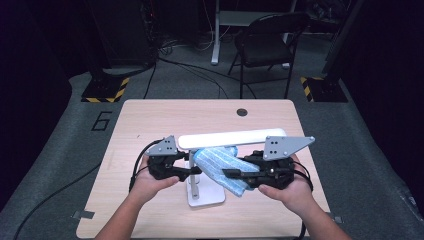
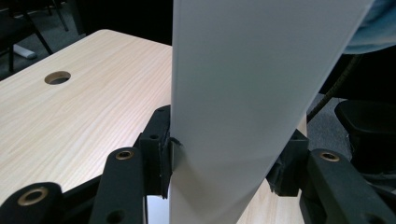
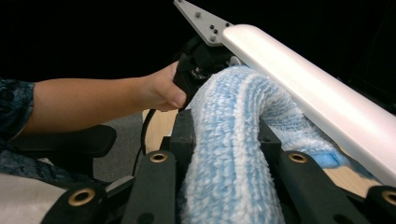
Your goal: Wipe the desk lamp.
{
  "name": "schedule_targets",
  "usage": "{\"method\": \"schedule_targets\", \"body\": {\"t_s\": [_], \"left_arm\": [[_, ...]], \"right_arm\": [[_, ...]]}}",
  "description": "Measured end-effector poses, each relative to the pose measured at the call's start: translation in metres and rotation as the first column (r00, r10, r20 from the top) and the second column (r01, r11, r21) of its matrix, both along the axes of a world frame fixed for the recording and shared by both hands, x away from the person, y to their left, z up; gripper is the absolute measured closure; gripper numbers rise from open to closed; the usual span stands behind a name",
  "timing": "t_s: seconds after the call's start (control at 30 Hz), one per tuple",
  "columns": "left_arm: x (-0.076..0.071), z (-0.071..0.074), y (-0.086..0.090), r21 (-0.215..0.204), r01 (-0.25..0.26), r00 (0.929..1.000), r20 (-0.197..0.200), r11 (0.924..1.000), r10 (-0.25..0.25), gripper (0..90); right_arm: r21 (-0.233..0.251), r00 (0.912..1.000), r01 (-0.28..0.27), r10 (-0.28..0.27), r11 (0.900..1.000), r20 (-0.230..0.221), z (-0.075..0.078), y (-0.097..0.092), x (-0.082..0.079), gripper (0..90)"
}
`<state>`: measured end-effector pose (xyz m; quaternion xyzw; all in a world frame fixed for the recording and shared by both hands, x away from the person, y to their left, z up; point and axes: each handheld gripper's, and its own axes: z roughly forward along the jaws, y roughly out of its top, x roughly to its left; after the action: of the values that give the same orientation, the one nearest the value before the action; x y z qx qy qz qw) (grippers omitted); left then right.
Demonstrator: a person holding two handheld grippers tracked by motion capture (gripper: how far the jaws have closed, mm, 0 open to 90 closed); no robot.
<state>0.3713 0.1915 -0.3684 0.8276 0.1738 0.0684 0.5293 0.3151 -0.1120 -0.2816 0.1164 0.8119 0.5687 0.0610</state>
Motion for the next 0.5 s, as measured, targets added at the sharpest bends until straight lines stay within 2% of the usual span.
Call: {"method": "schedule_targets", "body": {"t_s": [0.2, 0.3, 0.43, 0.5], "left_arm": [[0.000, 0.000, 0.000, -0.002, -0.001, 1.0000, 0.000, 1.0000, 0.001, 51.1], [0.001, -0.001, 0.000, -0.013, -0.003, 1.0000, -0.008, 0.9999, 0.003, 51.1], [0.000, 0.000, 0.000, -0.003, 0.007, 0.9999, -0.008, 1.0000, -0.007, 51.0], [0.000, -0.001, -0.001, -0.018, -0.001, 1.0000, -0.007, 0.9998, 0.001, 51.0]], "right_arm": [[0.004, 0.9997, -0.025, 0.025, 0.9997, 0.007, 0.009, 0.000, -0.003, 68.7], [0.046, 0.9991, -0.042, 0.042, 0.9981, 0.010, 0.016, -0.004, -0.006, 69.1], [0.036, 0.9990, -0.030, 0.029, 0.9989, 0.033, 0.025, -0.004, -0.006, 69.1], [0.044, 0.9991, -0.032, 0.031, 0.9985, 0.028, 0.027, -0.003, -0.002, 69.1]]}}
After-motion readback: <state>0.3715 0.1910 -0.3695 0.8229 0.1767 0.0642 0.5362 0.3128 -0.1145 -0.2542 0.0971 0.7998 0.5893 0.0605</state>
